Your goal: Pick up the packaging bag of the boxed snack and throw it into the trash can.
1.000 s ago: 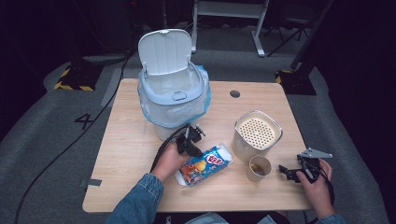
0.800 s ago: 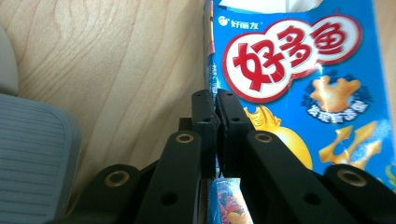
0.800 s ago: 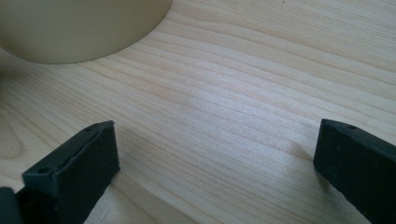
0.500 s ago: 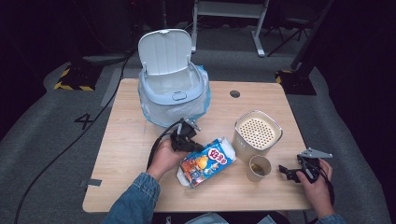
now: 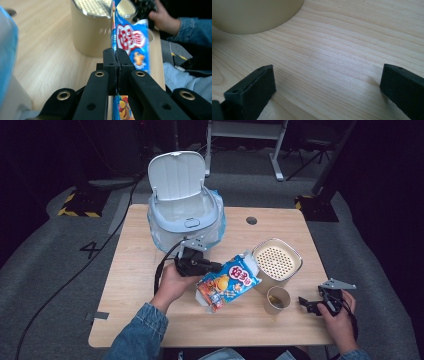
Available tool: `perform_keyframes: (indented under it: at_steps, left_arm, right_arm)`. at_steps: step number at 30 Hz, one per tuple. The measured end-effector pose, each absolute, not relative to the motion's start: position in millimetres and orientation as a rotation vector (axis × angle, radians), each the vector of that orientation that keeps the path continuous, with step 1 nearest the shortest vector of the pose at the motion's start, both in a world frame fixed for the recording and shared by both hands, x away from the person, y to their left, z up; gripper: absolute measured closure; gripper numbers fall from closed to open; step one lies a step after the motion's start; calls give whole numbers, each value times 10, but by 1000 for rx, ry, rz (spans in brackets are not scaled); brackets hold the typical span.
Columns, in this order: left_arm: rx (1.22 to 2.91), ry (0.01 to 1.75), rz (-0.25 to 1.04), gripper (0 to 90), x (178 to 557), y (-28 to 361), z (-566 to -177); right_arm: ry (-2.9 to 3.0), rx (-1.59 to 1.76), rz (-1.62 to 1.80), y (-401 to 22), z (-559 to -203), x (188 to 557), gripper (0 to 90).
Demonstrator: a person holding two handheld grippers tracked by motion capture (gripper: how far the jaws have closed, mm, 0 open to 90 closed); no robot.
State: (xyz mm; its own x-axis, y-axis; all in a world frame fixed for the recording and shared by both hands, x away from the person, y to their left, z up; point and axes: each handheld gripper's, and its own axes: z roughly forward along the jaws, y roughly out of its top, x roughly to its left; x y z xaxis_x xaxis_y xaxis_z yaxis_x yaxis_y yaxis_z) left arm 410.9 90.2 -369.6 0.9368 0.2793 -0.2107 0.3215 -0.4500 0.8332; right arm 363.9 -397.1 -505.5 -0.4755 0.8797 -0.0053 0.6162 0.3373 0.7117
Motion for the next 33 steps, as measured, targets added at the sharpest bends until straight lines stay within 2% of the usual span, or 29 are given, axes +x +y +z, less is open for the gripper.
perform_keyframes:
  at_steps: [16, 33]
  left_arm:
    - [1906, 365, 86, 886, 4084, 1101, -3220]
    - [1722, 334, 177, 886, 4111, 1454, -2743]
  right_arm:
    - [2217, 1319, 923, -3970, -5055, 3638, 1]
    - [2217, 1319, 923, -3970, -5055, 3639, 1]
